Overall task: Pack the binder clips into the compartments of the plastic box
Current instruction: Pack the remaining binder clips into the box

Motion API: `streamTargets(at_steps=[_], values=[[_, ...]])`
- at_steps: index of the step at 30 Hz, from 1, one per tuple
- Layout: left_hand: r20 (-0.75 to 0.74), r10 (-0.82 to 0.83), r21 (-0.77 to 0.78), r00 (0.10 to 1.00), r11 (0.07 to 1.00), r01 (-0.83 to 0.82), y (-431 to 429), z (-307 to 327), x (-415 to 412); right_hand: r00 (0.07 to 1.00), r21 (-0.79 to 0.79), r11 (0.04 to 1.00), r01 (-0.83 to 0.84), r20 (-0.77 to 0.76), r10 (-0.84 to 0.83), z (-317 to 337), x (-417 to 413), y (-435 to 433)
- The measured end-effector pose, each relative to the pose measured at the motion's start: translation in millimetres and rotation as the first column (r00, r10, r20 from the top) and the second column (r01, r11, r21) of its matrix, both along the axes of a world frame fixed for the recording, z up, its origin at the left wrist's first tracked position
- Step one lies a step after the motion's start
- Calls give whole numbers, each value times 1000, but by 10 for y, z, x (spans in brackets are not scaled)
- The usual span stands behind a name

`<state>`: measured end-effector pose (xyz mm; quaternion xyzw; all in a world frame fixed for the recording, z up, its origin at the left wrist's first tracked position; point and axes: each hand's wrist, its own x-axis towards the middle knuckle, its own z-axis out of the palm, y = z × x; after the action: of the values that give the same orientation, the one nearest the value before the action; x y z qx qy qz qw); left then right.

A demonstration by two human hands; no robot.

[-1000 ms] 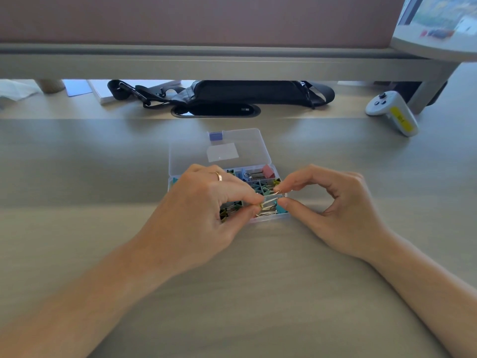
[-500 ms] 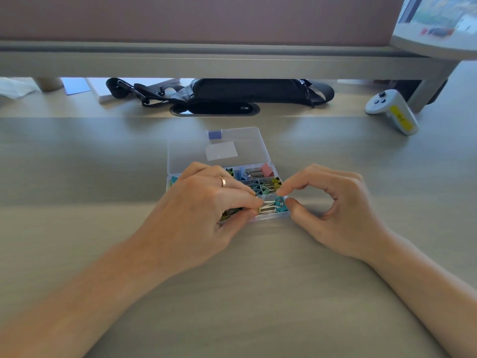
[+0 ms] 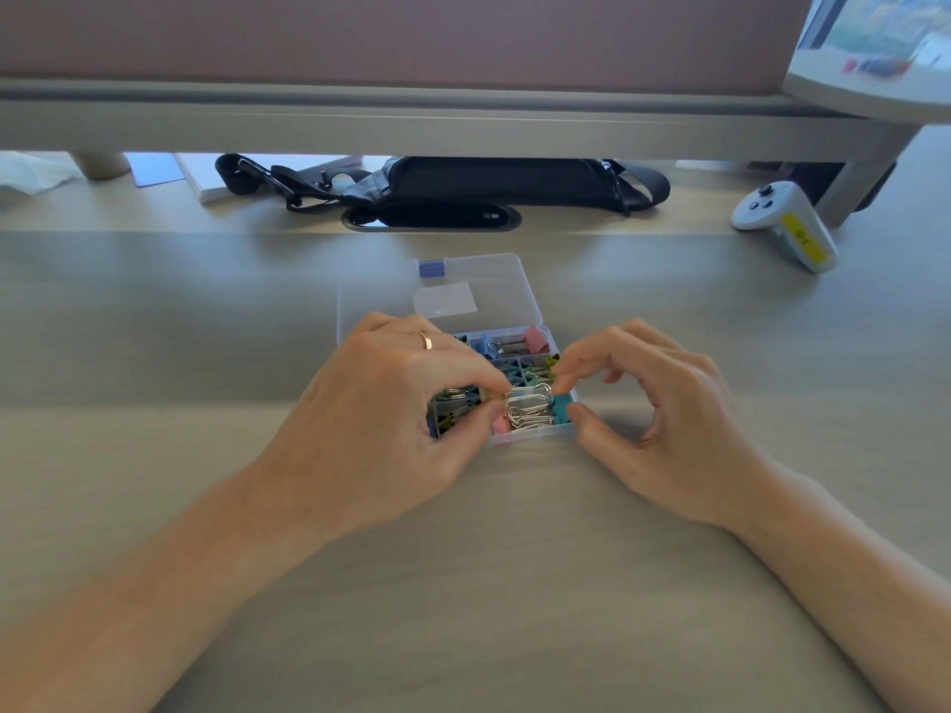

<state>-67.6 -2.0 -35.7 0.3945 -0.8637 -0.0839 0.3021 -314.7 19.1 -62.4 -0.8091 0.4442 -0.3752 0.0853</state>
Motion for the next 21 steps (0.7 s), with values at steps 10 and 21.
streamTargets(at_steps=[10,21], values=[[83,-41,-30,996,999,44,27,-68,-30,1000,4,1000,-26,12,26,-5,-8,-6],[145,-72,-104,987,991,87,8,-130,0,996,-54,997,-54,-67,51,-30,-15,3]])
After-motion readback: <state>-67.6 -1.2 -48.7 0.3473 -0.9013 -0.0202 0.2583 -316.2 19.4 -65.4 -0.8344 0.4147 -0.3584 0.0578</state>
